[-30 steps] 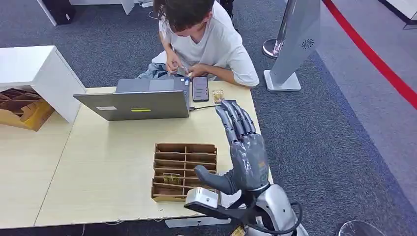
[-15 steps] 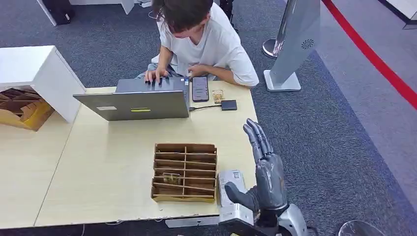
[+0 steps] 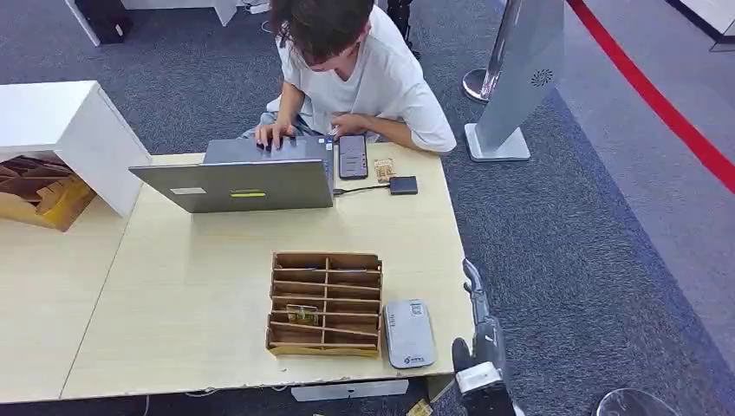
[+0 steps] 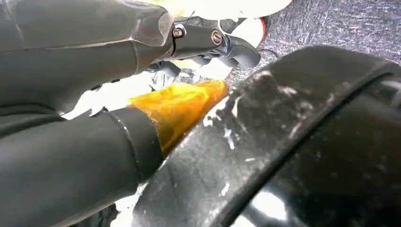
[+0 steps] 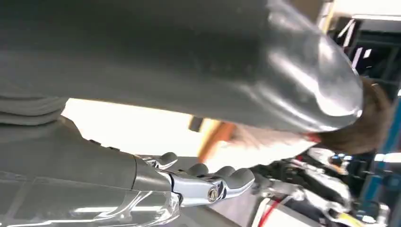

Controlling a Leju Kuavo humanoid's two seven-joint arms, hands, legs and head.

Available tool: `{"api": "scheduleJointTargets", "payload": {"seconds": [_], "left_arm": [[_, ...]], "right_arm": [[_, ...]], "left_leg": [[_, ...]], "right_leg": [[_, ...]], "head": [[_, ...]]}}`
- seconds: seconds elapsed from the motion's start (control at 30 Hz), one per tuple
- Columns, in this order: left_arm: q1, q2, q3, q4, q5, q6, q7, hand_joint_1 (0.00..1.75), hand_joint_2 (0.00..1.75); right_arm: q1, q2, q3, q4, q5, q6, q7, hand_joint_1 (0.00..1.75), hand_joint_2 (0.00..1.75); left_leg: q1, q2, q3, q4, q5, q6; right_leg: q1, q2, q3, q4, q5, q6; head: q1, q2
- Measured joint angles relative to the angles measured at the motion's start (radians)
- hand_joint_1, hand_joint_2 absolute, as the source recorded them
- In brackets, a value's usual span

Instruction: Pass the card to the sensor for recognition and then transmit it.

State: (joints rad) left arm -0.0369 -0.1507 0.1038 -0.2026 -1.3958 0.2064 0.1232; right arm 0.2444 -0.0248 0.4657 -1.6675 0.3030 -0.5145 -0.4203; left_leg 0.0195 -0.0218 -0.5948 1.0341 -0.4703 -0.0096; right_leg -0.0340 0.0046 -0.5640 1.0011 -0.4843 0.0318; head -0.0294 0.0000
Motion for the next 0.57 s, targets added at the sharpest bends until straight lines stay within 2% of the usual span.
{"api": "scheduleJointTargets", "payload": {"seconds": [0.3,0.57], "left_arm": [[0.001,0.000,0.003,0.000,0.007,0.001,-0.008,0.00,0.00],[0.001,0.000,0.017,0.000,0.008,-0.002,-0.010,0.00,0.00]], "right_arm": [[-0.013,0.000,0.047,0.146,-0.021,-0.151,-0.065,0.00,0.00],[-0.032,0.000,0.084,0.200,-0.015,-0.176,-0.054,0.00,0.00]], "left_leg": [[0.000,0.000,0.000,0.000,0.000,0.000],[0.000,0.000,0.000,0.000,0.000,0.000]], "right_leg": [[0.000,0.000,0.000,0.000,0.000,0.000],[0.000,0.000,0.000,0.000,0.000,0.000]], "head": [[0.000,0.000],[0.000,0.000]]}}
